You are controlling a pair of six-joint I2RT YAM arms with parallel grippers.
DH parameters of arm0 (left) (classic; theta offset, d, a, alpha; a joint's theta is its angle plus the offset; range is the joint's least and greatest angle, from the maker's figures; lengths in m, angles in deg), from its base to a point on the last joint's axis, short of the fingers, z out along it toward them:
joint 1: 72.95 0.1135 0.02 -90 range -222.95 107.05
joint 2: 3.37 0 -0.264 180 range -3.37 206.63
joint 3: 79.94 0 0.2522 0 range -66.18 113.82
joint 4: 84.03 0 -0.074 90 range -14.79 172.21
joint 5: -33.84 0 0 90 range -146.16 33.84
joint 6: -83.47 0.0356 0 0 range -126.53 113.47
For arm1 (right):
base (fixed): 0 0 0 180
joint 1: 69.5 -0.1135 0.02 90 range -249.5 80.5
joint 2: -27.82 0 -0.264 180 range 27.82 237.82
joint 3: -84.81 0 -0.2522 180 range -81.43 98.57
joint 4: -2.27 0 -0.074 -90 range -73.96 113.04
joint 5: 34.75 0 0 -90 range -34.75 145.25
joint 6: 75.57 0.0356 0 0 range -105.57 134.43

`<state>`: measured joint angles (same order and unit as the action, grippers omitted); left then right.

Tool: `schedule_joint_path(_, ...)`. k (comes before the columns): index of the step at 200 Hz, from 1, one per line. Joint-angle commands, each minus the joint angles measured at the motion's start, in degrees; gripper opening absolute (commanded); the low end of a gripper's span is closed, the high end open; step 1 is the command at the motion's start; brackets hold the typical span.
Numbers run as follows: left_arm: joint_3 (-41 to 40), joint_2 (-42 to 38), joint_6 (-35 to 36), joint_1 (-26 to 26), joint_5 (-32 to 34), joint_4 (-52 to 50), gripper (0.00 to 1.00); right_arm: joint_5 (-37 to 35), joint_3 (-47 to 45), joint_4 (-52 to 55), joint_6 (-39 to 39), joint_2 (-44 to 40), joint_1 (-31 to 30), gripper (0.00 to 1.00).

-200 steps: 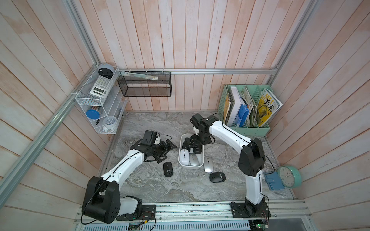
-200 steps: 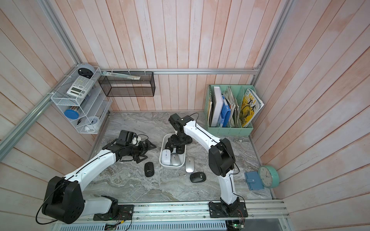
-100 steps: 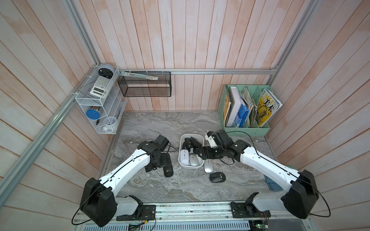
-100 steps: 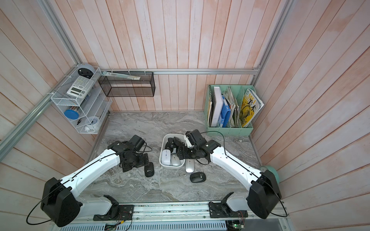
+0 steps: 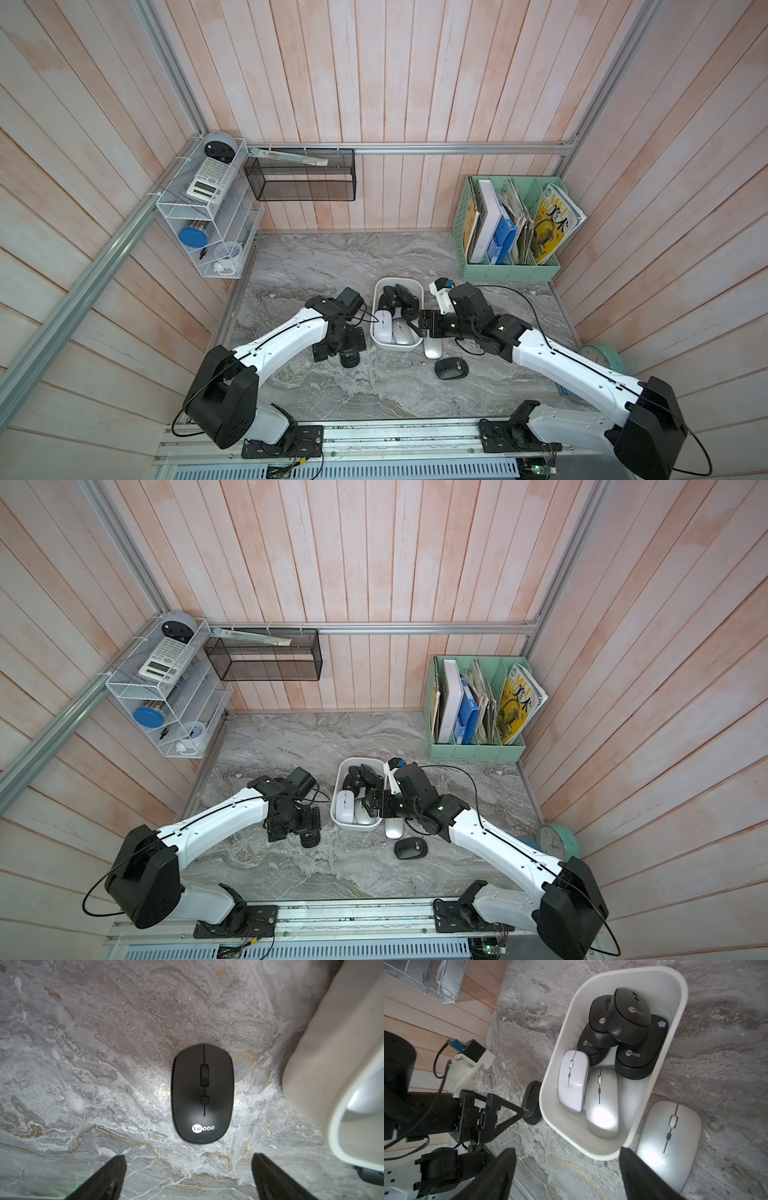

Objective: Put the mouse in the storage box
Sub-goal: Pick up the mouse from the center of the board.

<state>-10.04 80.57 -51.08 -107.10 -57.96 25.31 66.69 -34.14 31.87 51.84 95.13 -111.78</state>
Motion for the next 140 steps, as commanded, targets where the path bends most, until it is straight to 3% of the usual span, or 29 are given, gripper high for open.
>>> schedule_joint_path(1,-0.2,2.5,1.0,-0.2,-1.6,2.2,1.0,-1.4,-1.6,-0.8,-0.8,0.1,-0.1,0.84)
schedule_joint_path(140,-0.1,10.5,1.1,-0.1,-0.2,7.7,0.97,-1.7,0.1,0.3,-1.4,3.2,-0.1,0.82)
